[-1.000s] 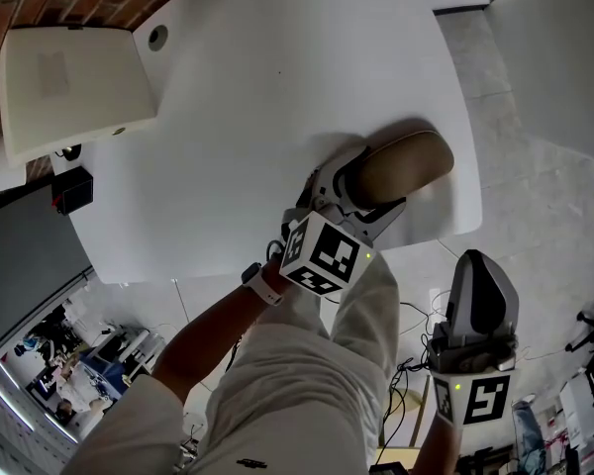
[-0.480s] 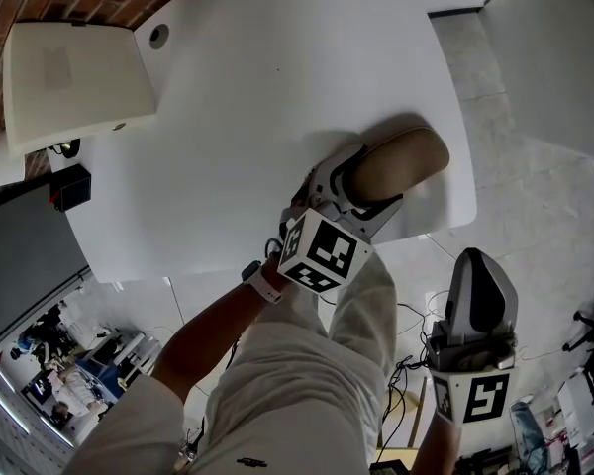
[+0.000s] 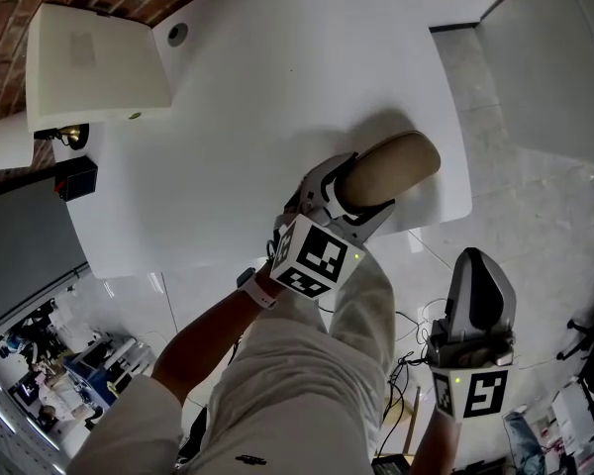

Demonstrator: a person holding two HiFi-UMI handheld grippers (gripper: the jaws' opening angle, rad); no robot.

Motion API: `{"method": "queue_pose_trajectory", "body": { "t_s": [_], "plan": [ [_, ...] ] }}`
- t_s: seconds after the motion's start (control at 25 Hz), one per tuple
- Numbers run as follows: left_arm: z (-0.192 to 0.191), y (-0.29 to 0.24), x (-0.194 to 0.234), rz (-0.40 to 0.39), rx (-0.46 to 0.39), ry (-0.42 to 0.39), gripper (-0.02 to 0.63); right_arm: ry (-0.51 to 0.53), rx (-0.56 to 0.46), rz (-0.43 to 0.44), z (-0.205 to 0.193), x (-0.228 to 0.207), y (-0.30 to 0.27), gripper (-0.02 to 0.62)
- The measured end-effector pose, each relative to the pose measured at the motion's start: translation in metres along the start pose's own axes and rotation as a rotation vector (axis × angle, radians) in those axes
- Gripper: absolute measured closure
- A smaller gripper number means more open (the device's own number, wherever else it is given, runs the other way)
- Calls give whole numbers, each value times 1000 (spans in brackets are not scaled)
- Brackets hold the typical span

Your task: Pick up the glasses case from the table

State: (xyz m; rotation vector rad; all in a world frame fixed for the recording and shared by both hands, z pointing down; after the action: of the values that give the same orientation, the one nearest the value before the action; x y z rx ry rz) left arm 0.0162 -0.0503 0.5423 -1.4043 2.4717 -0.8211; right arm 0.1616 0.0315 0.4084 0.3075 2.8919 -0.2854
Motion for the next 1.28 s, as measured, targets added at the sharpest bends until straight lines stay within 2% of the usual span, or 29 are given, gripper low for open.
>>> {"method": "queue_pose_trajectory", "body": {
  "t_s": [0.76, 0.96, 1.28],
  "plan": [
    [51, 88, -8, 91, -70, 7, 239, 25, -61, 27, 41, 28, 24, 584],
    [67, 113, -13, 116, -89, 13, 239, -14, -111, 22, 62, 36, 28, 584],
    [95, 145, -24, 166, -119, 26, 239, 34, -126, 27, 86, 31, 41, 584]
  ]
}}
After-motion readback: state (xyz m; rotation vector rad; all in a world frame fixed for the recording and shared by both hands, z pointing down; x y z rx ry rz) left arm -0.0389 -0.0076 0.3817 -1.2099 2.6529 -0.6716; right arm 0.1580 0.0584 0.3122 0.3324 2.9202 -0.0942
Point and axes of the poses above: the fingertips, and each gripper's own axes: y backward along the fingers, x to its left, z out of its top, the point moved 5 cm from there along y, backward along the fingers, and after that the axes turned 9 degrees about -x, right-handed, at the moved point
